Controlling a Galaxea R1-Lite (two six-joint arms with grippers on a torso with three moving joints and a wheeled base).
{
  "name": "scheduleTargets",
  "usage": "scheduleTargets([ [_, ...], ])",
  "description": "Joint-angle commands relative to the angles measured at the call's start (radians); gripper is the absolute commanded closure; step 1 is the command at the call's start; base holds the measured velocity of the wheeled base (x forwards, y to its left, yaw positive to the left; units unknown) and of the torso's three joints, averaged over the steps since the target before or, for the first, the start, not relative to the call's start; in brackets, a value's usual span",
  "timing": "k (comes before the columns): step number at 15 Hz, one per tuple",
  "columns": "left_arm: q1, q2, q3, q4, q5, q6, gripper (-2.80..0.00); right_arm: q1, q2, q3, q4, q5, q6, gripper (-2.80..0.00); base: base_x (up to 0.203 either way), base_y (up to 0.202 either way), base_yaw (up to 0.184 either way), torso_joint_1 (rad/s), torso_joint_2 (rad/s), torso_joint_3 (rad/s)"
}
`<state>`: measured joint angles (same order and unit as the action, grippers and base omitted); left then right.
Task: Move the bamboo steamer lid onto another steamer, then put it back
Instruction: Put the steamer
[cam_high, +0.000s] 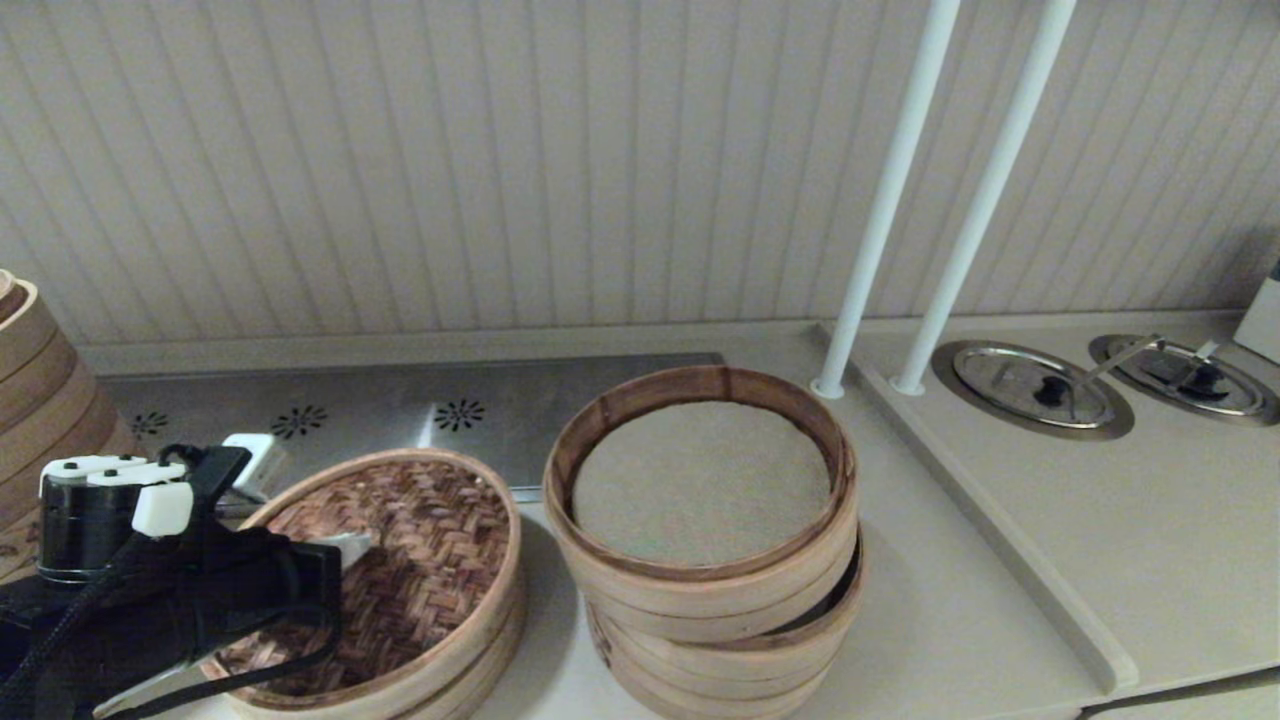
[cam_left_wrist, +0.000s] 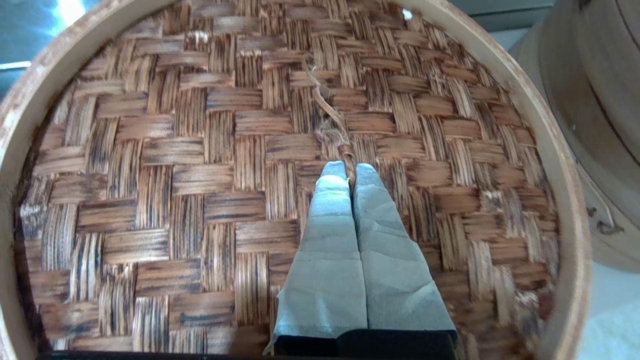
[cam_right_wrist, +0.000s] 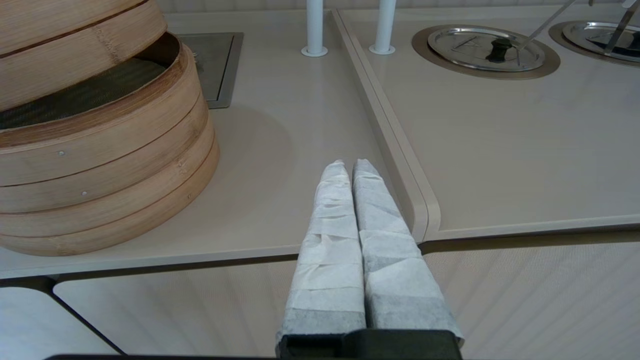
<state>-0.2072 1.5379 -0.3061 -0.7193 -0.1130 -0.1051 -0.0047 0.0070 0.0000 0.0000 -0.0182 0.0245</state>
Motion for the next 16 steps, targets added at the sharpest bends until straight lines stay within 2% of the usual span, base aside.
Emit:
scheduleTargets([
  [1, 0.000, -0.001, 0.027, -0.011, -0.011, -0.002, 0.00, 0.000, 0.001, 0.005, 0.000, 0.000, 0.000, 0.00, 0.000, 0.000, 0.000, 0.000, 0.00, 0.000],
  [12, 0.002, 0.039, 0.038, -0.046, -0.013, -0.015, 0.00, 0.000, 0.001, 0.003, 0.000, 0.000, 0.000, 0.00, 0.000, 0.000, 0.000, 0.000, 0.00, 0.000],
  [13, 0.002, 0.039, 0.038, -0.046, -0.013, -0.013, -2.80, 0.000, 0.001, 0.005, 0.000, 0.000, 0.000, 0.00, 0.000, 0.000, 0.000, 0.000, 0.00, 0.000],
  [16, 0.001, 0.026, 0.030, -0.047, -0.013, -0.013, -2.80, 0.000, 0.001, 0.003, 0.000, 0.000, 0.000, 0.00, 0.000, 0.000, 0.000, 0.000, 0.00, 0.000],
])
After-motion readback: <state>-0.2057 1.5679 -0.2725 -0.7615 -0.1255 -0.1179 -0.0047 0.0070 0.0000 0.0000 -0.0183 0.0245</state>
